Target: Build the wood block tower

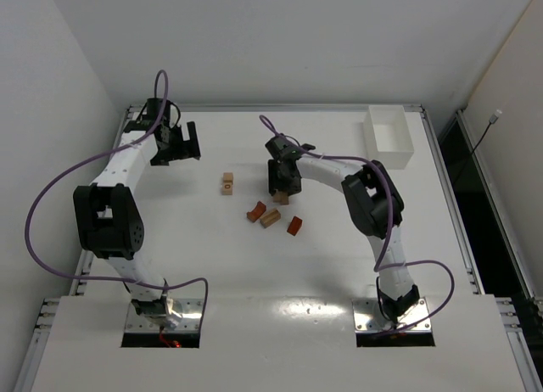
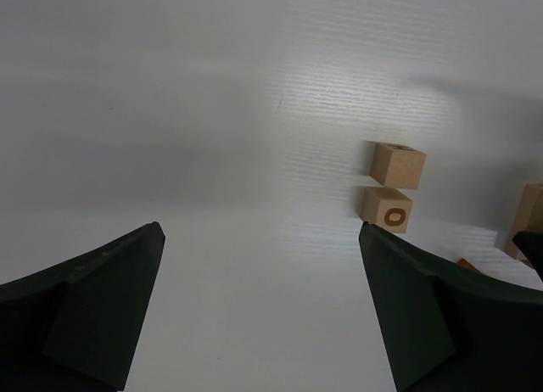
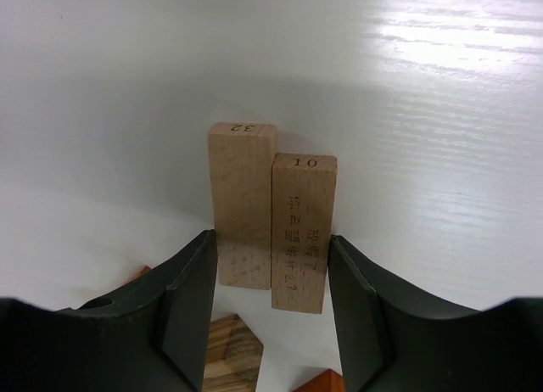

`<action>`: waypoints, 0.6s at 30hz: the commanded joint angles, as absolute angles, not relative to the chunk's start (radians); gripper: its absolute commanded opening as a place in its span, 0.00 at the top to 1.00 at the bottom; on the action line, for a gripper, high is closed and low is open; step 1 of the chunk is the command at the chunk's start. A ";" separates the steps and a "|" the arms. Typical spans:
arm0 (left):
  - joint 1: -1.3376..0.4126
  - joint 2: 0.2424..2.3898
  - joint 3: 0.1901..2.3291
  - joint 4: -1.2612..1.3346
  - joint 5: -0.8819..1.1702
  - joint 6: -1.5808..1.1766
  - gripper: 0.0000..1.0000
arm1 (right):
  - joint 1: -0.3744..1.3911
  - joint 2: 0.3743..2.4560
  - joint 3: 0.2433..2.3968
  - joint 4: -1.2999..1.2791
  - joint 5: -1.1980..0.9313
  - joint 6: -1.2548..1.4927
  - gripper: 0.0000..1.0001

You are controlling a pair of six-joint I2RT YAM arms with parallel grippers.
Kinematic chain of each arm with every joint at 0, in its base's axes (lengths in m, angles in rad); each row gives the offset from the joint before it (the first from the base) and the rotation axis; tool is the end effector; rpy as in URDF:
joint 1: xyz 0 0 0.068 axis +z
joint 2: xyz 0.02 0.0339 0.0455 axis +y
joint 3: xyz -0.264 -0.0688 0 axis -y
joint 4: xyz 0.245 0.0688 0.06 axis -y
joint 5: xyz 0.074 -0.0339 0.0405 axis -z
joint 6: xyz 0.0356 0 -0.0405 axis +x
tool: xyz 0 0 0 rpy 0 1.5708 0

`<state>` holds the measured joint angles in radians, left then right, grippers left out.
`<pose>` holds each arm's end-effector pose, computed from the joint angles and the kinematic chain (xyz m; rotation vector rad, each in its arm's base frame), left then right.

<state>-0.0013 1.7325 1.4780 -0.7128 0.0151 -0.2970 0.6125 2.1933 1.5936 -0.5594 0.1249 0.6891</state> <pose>0.3769 -0.0010 0.2802 -0.3688 2.5167 -0.1366 0.3738 0.2573 0.1390 0.1403 2.7286 0.2097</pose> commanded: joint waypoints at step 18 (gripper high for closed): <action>-0.011 1.752 1.536 -0.701 0.041 -0.304 0.01 | 0.526 2.276 1.669 -0.502 0.144 0.646 0.23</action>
<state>-0.0013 1.7451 1.4921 -0.7139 0.0261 -0.2970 0.5259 2.2520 1.6707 -0.5095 0.1482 0.6716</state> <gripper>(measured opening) 0.991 0.718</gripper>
